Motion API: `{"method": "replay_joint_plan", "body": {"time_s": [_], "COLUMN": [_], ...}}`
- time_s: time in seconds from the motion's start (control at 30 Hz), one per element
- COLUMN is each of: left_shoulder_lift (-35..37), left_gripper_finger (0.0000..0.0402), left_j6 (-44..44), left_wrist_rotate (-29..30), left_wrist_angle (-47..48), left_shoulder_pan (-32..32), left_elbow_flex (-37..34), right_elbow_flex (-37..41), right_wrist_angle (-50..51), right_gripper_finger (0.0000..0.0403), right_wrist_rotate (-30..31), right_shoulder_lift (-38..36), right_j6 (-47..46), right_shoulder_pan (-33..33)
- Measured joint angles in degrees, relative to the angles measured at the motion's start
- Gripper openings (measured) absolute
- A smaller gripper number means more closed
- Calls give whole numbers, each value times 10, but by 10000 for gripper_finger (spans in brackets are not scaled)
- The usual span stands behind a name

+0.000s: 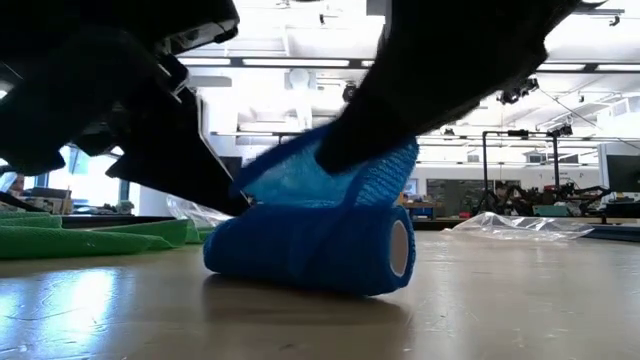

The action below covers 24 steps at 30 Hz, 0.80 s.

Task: Roll bandage
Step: Roll the blue bandage

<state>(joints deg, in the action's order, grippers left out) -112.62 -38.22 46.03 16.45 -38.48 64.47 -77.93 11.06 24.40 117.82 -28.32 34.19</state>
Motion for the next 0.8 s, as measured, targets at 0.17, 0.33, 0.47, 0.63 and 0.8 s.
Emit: {"method": "replay_joint_plan", "body": {"time_s": [0.17, 0.33, 0.47, 0.63, 0.8], "left_shoulder_lift": [11, 6, 6, -2, -30], "left_gripper_finger": [7, 7, 7, 7, 7], "left_j6": [-9, -35, -17, 66, 78], "left_wrist_rotate": [-9, -34, -30, -43, -53], "left_wrist_angle": [-3, 2, -33, -128, -153], "left_shoulder_pan": [-21, -39, -41, -31, -9], "left_elbow_flex": [1, 0, 0, 0, 0], "right_elbow_flex": [0, 0, 0, 0, 0], "right_wrist_angle": [52, 64, 65, 65, 65], "right_gripper_finger": [0, 0, 4, 48, 112], "right_wrist_rotate": [0, 7, 13, 20, 23], "right_shoulder_lift": [0, 9, 12, 12, 12], "right_j6": [-28, -48, -53, -63, -63], "right_shoulder_pan": [-8, -15, -17, -17, -17]}}
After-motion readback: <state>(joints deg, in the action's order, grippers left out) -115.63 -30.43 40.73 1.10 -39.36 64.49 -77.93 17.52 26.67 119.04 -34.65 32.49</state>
